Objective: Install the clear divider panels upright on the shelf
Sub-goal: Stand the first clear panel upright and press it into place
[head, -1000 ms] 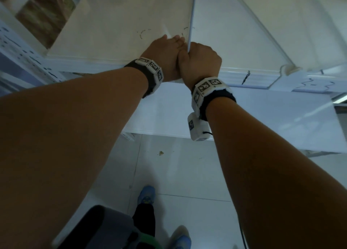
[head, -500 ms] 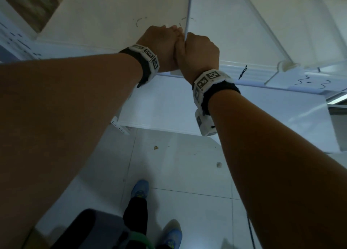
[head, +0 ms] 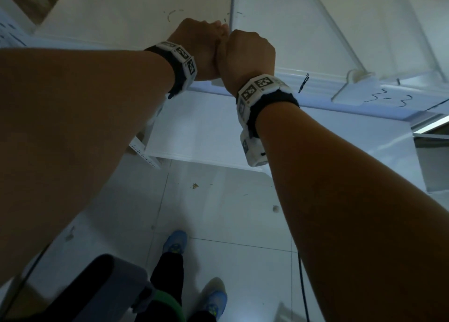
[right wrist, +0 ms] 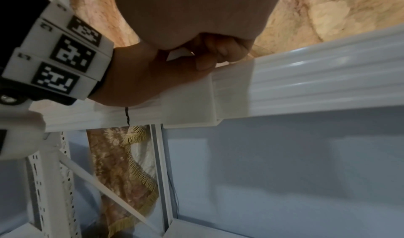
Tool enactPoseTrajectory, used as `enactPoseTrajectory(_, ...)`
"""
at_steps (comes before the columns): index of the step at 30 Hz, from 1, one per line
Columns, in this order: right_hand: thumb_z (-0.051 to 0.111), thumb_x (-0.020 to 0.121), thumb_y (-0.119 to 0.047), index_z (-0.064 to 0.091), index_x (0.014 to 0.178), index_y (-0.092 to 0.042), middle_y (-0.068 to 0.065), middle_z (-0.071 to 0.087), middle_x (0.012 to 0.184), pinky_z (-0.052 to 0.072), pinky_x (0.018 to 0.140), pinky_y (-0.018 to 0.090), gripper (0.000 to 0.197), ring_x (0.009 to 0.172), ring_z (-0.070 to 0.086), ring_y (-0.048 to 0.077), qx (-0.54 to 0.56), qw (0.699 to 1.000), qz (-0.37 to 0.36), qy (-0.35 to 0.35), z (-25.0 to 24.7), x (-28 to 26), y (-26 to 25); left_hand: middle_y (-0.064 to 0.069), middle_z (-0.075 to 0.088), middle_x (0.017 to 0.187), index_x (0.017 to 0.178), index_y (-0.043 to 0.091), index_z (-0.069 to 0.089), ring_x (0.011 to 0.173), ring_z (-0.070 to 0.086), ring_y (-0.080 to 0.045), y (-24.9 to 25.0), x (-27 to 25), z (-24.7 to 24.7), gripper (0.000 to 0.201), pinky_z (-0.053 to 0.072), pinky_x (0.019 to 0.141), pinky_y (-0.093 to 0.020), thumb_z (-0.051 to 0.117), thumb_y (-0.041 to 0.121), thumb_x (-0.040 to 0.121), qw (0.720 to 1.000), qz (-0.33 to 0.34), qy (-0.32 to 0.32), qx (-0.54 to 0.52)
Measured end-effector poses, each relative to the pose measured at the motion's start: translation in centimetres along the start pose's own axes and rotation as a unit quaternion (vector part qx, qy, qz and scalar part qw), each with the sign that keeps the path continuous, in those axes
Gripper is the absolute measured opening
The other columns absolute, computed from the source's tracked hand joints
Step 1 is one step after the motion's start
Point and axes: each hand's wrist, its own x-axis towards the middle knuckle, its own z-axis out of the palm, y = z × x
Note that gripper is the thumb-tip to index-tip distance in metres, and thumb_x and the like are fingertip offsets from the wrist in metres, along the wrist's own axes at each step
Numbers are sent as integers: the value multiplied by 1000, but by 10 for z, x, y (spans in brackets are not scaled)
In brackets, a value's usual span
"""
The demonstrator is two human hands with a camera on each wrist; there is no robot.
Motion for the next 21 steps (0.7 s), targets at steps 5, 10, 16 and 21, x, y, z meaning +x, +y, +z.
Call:
enactPoseTrajectory(5, 30, 101, -31, 65, 91, -17, 2, 69, 95, 30, 62, 26, 39, 85, 63, 21, 10, 1000, 14, 10, 1, -2, -3, -31, 62, 89, 92, -7, 56, 76, 61, -46, -1, -4, -2, 45, 48, 69, -48, 32, 30, 85, 1000, 27, -6, -13)
enactPoseTrajectory(10, 29, 101, -30, 63, 90, -18, 0, 68, 93, 29, 62, 28, 37, 83, 62, 20, -4, 1000, 22, 19, 4, -2, -6, -30, 64, 107, 107, -9, 58, 93, 62, -45, -6, -1, 5, 36, 47, 78, -48, 45, 21, 94, 1000, 13, 11, -5)
enactPoseTrajectory(16, 34, 97, -23, 60, 94, -15, 5, 68, 97, 32, 62, 30, 27, 88, 63, 26, -15, 999, 29, 12, 7, -5, -7, -25, 62, 113, 111, -7, 59, 101, 61, -39, -5, 3, 0, 37, 44, 74, -43, 55, 24, 92, 1000, 4, -2, -17)
enactPoseTrajectory(21, 37, 96, -21, 60, 90, -12, 7, 67, 90, 33, 57, 31, 25, 81, 63, 29, -15, 999, 48, -4, 1, -10, -13, -20, 64, 76, 73, 0, 62, 64, 63, -33, -11, 1, -4, 27, 50, 56, -34, 48, 22, 75, 996, 68, -48, -7)
